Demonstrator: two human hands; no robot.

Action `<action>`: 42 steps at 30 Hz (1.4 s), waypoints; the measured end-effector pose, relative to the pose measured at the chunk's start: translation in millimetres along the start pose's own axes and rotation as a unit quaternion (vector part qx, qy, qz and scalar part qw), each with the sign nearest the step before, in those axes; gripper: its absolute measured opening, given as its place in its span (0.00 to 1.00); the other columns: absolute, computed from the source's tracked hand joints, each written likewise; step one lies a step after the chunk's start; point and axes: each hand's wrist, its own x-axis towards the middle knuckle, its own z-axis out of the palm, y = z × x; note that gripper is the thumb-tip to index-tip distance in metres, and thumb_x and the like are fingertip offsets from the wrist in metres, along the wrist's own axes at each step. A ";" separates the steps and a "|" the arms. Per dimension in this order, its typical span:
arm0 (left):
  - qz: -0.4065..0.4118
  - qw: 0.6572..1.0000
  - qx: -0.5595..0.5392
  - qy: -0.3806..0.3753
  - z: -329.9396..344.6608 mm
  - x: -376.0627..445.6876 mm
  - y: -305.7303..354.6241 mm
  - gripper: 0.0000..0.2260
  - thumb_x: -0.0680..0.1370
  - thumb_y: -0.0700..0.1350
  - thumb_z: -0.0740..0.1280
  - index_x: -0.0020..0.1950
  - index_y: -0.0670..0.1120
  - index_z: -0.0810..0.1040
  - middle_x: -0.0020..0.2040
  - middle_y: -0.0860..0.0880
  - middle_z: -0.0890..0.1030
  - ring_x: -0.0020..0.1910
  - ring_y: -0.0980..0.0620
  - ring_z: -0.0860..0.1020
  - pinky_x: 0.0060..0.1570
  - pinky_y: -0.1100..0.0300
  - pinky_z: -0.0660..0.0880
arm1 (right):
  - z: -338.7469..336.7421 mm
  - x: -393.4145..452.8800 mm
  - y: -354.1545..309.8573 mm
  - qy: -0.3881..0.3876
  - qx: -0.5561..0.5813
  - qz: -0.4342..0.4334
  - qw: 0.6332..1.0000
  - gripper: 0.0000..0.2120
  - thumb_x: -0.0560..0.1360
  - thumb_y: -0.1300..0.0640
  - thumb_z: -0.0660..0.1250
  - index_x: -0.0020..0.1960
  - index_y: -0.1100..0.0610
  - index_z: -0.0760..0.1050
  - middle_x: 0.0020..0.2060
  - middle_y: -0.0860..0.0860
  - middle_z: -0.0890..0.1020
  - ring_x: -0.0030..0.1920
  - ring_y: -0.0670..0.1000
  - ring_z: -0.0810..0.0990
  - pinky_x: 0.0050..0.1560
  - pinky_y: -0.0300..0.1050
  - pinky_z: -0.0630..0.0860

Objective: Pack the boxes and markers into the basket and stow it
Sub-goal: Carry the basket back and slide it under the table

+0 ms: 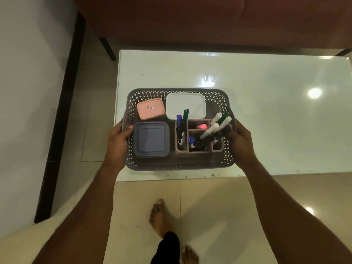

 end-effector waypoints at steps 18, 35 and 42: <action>0.022 0.999 -0.017 0.030 -48.2 -172.7 -53.5 0.15 0.84 0.35 0.59 0.69 0.40 0.78 0.65 0.36 0.81 0.61 0.40 0.82 0.60 0.47 0.81 | -38.1 -144.4 32.2 -0.029 0.028 0.001 0.999 0.16 0.83 0.67 0.61 0.69 0.60 0.78 0.61 0.57 0.84 0.63 0.59 0.83 0.67 0.60 0.77; 0.020 1.000 0.004 0.006 -123.1 -275.1 -140.7 0.15 0.84 0.35 0.59 0.68 0.41 0.79 0.62 0.41 0.84 0.60 0.42 0.83 0.59 0.49 0.82 | -35.1 -285.3 138.2 -0.001 0.061 0.022 0.998 0.17 0.82 0.69 0.61 0.69 0.61 0.77 0.60 0.59 0.84 0.56 0.56 0.85 0.54 0.51 0.82; 0.019 1.000 0.013 0.010 -147.8 -283.3 -201.5 0.15 0.83 0.34 0.59 0.66 0.41 0.80 0.55 0.47 0.87 0.55 0.46 0.85 0.52 0.54 0.84 | -30.7 -308.7 205.7 0.010 0.065 0.040 0.997 0.16 0.82 0.71 0.60 0.67 0.63 0.78 0.56 0.58 0.85 0.53 0.55 0.85 0.50 0.46 0.81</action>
